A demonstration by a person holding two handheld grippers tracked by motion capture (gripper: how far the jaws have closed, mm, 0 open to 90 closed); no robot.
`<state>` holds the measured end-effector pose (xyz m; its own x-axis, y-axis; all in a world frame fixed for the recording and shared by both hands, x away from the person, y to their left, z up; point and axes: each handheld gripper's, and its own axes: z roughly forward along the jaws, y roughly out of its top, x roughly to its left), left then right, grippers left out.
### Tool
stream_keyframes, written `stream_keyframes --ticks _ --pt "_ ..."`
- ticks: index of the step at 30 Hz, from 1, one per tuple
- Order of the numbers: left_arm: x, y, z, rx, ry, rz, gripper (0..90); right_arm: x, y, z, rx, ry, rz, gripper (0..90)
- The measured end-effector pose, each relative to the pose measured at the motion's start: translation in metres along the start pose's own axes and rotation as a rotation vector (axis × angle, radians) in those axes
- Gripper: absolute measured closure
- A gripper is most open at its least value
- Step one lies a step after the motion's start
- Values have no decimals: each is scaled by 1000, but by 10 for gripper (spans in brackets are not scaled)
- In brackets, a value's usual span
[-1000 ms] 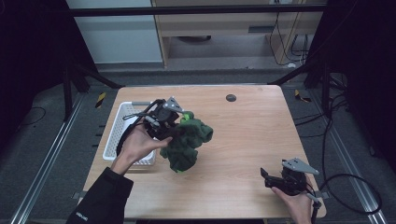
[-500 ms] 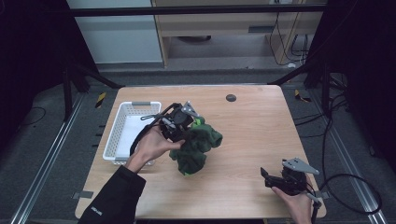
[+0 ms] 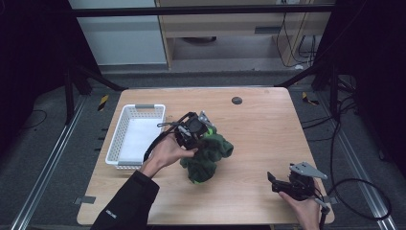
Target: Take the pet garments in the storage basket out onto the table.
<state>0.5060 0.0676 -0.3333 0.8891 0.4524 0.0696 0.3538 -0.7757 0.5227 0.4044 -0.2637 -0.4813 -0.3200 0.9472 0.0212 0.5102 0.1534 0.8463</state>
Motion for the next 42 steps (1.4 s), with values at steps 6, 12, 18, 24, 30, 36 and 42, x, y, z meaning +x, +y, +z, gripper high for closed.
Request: stream_keyframes --ticks 6,12,18,24,30,36,42 --pt "-4 2 13 3 -17 4 821 0 0 0 1 0 0 95" --pt "-8 2 28 18 -30 17 819 -1 0 0 3 -2 3 95" --pt "-10 0 39 30 -37 24 811 -1 0 0 5 0 1 95" --pt "-12 -2 48 37 -56 25 803 0 -1 0 11 6 8 96" --pt "-14 -4 54 42 -72 28 783 0 -1 0 13 7 3 95" --pt "-17 -9 62 57 -95 40 752 0 -1 1 12 4 -4 95" --pt "-19 -14 68 63 -101 45 719 0 -1 1 13 4 -6 95"
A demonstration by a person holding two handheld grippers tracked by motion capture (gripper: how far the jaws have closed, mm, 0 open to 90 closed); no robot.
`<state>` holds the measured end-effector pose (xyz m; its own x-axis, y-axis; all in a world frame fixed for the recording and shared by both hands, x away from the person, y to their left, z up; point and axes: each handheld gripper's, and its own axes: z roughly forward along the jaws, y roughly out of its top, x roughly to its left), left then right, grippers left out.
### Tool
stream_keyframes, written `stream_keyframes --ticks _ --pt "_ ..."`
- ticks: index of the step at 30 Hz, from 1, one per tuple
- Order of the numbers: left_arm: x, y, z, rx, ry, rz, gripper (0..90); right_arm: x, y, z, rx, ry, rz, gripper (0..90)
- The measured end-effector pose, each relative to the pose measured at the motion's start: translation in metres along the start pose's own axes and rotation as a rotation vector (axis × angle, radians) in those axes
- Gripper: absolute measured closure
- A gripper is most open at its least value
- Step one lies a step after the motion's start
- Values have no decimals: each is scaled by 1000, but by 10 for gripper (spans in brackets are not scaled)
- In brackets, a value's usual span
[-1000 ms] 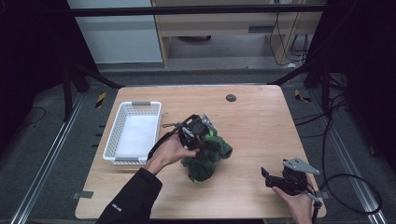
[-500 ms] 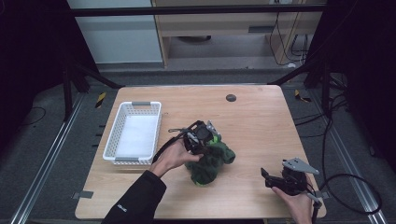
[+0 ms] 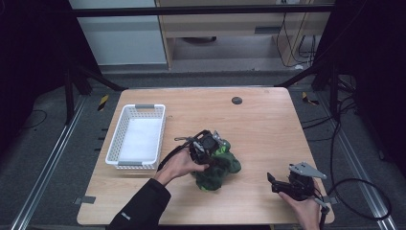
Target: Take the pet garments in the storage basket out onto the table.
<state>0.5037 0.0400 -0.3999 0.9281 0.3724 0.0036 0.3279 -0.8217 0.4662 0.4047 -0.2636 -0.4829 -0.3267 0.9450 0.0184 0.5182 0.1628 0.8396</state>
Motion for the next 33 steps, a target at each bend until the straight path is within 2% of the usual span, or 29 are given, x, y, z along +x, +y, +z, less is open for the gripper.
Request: stream_keyframes --ticks 5,11,17,25,33 --pt "-1 -3 3 -8 7 9 649 0 0 0 3 0 -1 95" --pt "-3 -6 2 -19 29 18 496 0 0 0 2 0 -1 94" --pt "-6 -8 -6 -69 44 23 372 0 0 0 4 -2 4 91" --pt "-12 -10 -17 -114 42 30 312 0 0 0 4 -1 4 89" --pt "-17 -14 -30 -172 54 23 299 0 -1 0 2 -2 6 88"
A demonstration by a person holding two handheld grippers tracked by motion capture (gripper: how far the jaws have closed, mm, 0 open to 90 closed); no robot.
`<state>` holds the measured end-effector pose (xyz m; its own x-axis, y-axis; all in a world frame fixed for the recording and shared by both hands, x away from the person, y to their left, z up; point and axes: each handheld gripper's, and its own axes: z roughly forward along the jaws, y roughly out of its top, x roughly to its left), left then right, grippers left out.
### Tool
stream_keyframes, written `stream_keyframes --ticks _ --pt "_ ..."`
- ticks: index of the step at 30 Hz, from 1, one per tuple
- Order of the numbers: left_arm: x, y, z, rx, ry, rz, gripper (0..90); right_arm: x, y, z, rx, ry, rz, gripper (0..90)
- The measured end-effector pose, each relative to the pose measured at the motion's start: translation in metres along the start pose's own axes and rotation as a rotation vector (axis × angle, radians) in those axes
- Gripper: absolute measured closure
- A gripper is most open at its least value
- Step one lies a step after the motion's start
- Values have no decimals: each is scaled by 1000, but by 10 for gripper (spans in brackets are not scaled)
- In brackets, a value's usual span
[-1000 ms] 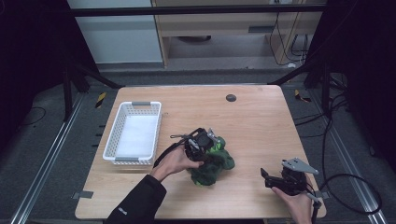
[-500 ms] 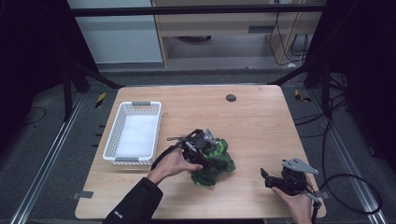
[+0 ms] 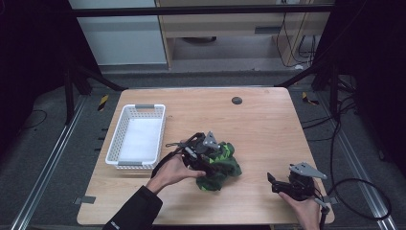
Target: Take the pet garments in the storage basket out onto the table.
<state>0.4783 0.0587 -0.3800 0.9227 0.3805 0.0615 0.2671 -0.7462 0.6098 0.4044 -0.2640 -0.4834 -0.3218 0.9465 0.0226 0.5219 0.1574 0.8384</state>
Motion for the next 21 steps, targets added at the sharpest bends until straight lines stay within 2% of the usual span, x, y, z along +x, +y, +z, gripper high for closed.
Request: stream_keyframes --ticks 7,17,21 --pt "2 -9 -13 -75 35 -39 292 -1 0 0 -2 -2 0 88" --pt "6 -40 -35 -238 109 -145 282 -1 0 0 -2 -4 2 89" --pt "7 -54 -43 -274 153 -176 274 -1 -1 0 0 -2 3 88"
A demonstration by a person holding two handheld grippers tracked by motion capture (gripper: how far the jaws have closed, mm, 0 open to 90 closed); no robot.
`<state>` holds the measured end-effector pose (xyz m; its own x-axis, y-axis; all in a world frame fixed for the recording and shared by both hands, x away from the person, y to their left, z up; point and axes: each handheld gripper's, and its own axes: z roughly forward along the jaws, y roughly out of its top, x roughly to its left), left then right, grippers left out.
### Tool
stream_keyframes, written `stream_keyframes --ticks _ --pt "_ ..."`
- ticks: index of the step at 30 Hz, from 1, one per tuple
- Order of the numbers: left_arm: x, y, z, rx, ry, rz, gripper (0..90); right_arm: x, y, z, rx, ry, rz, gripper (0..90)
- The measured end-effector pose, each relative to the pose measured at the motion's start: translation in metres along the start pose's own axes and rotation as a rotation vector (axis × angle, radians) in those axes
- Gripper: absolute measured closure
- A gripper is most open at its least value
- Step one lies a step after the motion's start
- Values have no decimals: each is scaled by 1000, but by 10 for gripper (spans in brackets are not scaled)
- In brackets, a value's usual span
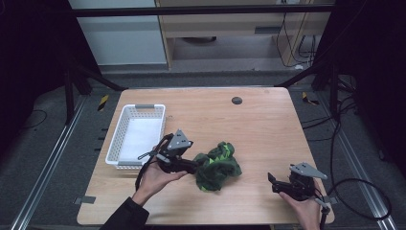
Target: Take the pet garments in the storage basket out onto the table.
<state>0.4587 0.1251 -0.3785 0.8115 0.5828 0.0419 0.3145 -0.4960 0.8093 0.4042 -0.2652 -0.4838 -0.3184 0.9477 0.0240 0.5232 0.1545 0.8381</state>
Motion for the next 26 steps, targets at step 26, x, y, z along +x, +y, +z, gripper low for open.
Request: stream_keyframes --ticks 26 --pt "7 -88 -36 -76 153 -140 283 3 -2 -1 0 7 -11 86"
